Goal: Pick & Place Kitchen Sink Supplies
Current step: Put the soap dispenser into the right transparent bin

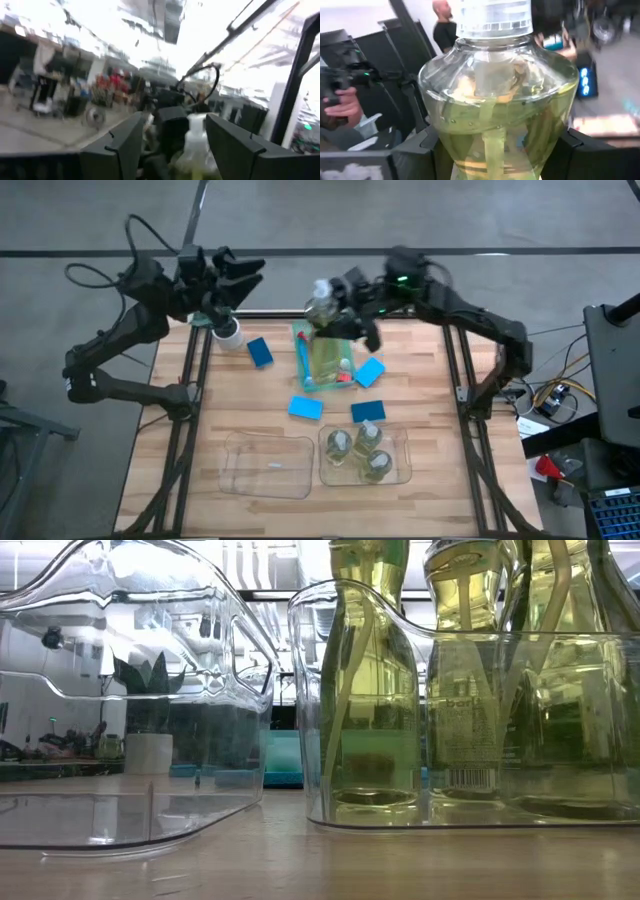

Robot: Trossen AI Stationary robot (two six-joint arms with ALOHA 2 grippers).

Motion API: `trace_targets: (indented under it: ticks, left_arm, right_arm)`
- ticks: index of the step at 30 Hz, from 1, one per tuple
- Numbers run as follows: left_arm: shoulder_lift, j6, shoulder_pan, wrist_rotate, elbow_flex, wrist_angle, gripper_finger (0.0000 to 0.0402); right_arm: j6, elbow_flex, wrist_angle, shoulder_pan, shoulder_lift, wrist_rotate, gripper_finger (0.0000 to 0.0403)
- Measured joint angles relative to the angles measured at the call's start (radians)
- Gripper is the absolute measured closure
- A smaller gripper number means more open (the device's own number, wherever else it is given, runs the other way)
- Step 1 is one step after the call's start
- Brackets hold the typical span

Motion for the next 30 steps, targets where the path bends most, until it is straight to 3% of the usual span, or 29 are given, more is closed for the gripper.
trace_targets:
  ticks: [6,11,18,30]
  left_arm:
    - [-0.006,0.003,0.0,-0.068,-0.002,0.006,0.019]
    - [-0.001,0.0,0.0,-0.084,-0.002,0.006,0.0192]
    - [0.015,-0.003,0.0,-0.13,-0.003,0.001,0.0193]
    - [0.05,-0.055,0.0,-0.161,-0.004,-0.008,0.0193]
  right_arm:
    - [-0.082,-0.012,-0.077,0.01,-0.149,0.086,0.0199]
    - [-0.199,-0.025,-0.348,0.092,-0.269,0.359,0.0199]
    - [-0.166,-0.155,-0.479,0.326,-0.442,0.755,0.0199]
    - [0.112,-0.595,-0.42,0.821,-0.696,1.344,0.0199]
